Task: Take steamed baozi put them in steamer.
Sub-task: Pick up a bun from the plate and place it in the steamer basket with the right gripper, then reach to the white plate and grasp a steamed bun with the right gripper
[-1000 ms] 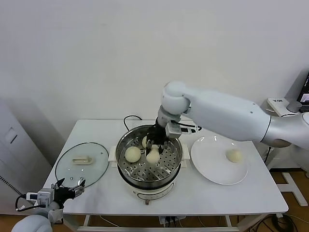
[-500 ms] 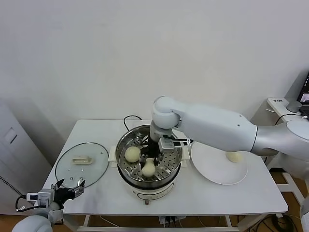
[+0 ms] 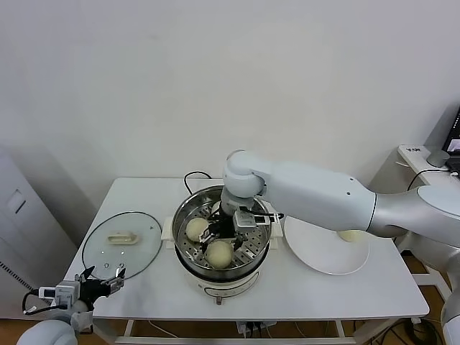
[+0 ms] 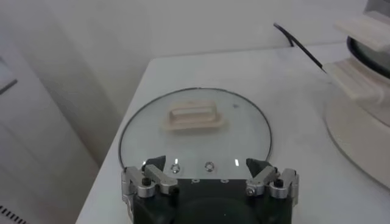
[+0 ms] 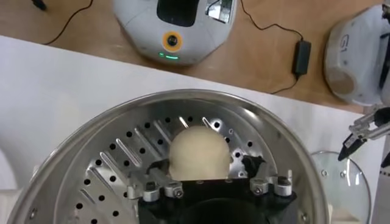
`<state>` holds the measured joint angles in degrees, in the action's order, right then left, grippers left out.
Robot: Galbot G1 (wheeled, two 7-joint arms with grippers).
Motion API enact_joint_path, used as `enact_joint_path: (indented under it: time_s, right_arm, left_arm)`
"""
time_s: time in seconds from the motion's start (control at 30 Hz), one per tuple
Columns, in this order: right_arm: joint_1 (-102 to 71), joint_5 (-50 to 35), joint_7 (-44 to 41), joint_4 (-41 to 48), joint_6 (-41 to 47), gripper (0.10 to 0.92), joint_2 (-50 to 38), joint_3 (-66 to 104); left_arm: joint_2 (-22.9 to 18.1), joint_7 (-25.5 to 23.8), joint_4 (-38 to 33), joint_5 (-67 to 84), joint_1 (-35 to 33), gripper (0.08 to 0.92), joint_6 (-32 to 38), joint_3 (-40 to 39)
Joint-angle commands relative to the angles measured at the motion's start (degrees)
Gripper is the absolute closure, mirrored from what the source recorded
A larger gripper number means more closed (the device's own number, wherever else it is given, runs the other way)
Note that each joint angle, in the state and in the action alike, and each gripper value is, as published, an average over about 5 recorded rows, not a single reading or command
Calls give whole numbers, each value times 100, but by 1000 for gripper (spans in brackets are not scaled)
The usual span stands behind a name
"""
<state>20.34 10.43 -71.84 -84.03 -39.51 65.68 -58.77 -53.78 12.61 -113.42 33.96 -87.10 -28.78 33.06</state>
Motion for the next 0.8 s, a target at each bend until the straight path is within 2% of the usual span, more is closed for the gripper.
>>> enact_joint_path:
  time_s: [0.03,0.2,0.37,0.6,0.8]
  right_arm:
    - [759,-656,-351,474,206,205,-281,244]
    - [1231,-1183,-613,1409,568,203,-641,165]
    - [1391,-1466,-911,2351,1396,203,-996,-133]
    - [1158,-1403,-974,3668,2068,203,-1226,-272]
    - [551,-1084,-967,4562,2104,203,-1172,175]
  left_arm:
    - [27,-2,-14,24,-15,177,7,16]
    - [36,0,-67,27,-11,177,-8,15]
    - [23,2,-126,28,-24,177,-23,10]
    - [4,6,-131,13,-27,177,-39,16]
    - [30,5,-105,32,-16,177,-31,29]
